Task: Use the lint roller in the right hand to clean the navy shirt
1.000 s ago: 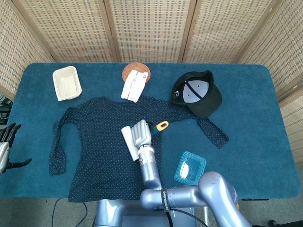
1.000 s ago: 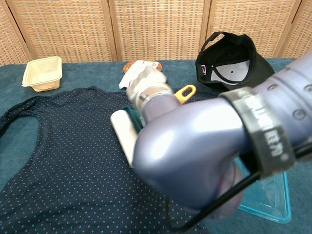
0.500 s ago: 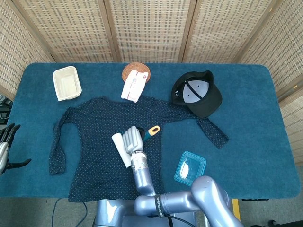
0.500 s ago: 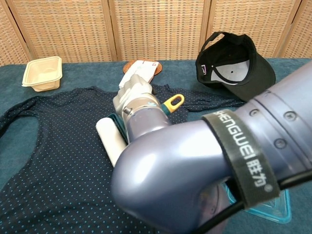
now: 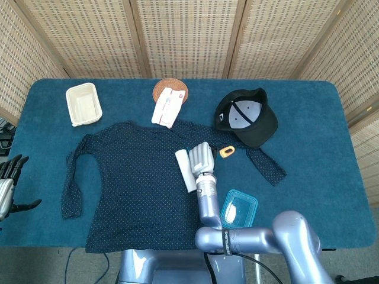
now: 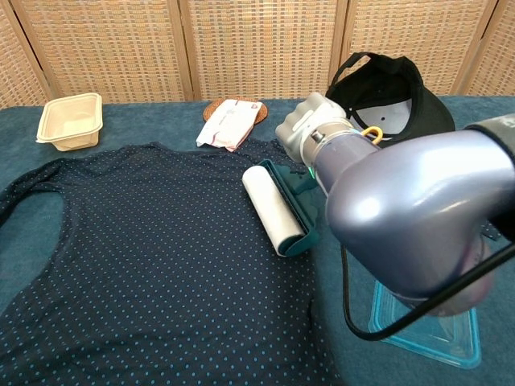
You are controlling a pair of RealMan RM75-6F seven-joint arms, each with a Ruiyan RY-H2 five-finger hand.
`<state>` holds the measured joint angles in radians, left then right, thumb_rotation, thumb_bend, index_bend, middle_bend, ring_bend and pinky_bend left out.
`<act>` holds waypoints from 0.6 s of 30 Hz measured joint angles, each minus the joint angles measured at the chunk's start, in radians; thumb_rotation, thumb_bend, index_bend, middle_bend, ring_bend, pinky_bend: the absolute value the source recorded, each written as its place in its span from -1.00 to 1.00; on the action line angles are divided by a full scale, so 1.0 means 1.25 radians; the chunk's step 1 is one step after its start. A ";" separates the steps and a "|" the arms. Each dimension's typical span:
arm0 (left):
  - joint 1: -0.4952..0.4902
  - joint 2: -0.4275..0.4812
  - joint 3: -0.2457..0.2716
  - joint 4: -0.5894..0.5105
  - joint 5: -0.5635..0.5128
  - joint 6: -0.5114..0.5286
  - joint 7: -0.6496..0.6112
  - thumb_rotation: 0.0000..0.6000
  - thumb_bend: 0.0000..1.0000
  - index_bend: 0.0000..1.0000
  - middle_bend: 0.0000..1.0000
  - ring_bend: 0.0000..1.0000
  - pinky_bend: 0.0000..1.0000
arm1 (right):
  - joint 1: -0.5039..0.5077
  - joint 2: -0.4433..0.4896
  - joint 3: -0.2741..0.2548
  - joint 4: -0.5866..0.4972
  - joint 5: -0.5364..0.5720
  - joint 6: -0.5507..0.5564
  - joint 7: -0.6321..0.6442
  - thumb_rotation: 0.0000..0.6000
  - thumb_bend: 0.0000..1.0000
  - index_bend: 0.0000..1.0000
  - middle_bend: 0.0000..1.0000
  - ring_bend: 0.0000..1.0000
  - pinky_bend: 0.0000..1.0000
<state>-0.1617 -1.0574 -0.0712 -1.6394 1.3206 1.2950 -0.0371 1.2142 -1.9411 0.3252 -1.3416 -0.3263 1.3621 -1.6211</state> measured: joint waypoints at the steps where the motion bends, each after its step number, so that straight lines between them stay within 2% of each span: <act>1: 0.001 0.000 0.001 -0.002 0.002 0.002 0.001 1.00 -1.00 -1.00 -1.00 -1.00 -1.00 | -0.006 0.008 -0.001 -0.011 -0.005 -0.001 0.010 1.00 -0.87 -0.90 1.00 1.00 1.00; 2: 0.001 0.001 0.002 -0.003 0.005 0.004 0.002 1.00 -1.00 -1.00 -1.00 -1.00 -1.00 | -0.011 0.017 -0.002 -0.023 -0.012 -0.002 0.021 1.00 -0.98 -0.98 1.00 1.00 1.00; 3: 0.002 0.001 0.003 -0.004 0.007 0.005 0.002 1.00 -1.00 -1.00 -1.00 -1.00 -1.00 | -0.019 0.028 -0.006 -0.037 -0.026 -0.004 0.039 1.00 -1.00 -1.00 1.00 1.00 1.00; 8: 0.006 0.006 0.007 -0.007 0.018 0.012 -0.005 1.00 -1.00 -1.00 -1.00 -1.00 -1.00 | -0.062 0.094 -0.034 -0.104 -0.124 -0.014 0.140 1.00 -1.00 -1.00 0.98 1.00 1.00; 11: 0.009 0.009 0.009 -0.010 0.031 0.021 -0.011 1.00 -1.00 -1.00 -1.00 -1.00 -1.00 | -0.106 0.163 -0.064 -0.165 -0.219 -0.010 0.232 1.00 -1.00 -1.00 0.92 1.00 1.00; 13: 0.011 0.010 0.011 -0.012 0.040 0.028 -0.014 1.00 -1.00 -1.00 -1.00 -1.00 -1.00 | -0.140 0.214 -0.087 -0.200 -0.291 -0.005 0.304 1.00 -1.00 -1.00 0.80 0.97 1.00; 15: 0.014 0.011 0.014 -0.014 0.048 0.034 -0.018 1.00 -1.00 -1.00 -1.00 -1.00 -1.00 | -0.169 0.258 -0.108 -0.223 -0.356 -0.001 0.373 1.00 -1.00 -1.00 0.64 0.85 0.98; 17: 0.017 0.011 0.016 -0.017 0.057 0.042 -0.019 1.00 -1.00 -1.00 -1.00 -1.00 -1.00 | -0.208 0.310 -0.134 -0.240 -0.433 0.010 0.464 1.00 -1.00 -1.00 0.40 0.61 0.71; 18: 0.018 0.011 0.018 -0.018 0.062 0.046 -0.019 1.00 -1.00 -1.00 -1.00 -1.00 -1.00 | -0.225 0.333 -0.146 -0.245 -0.465 0.016 0.507 1.00 -1.00 -1.00 0.21 0.39 0.43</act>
<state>-0.1393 -1.0437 -0.0492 -1.6616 1.3987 1.3520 -0.0610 0.9327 -1.5254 0.1423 -1.6483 -0.9072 1.3825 -0.9877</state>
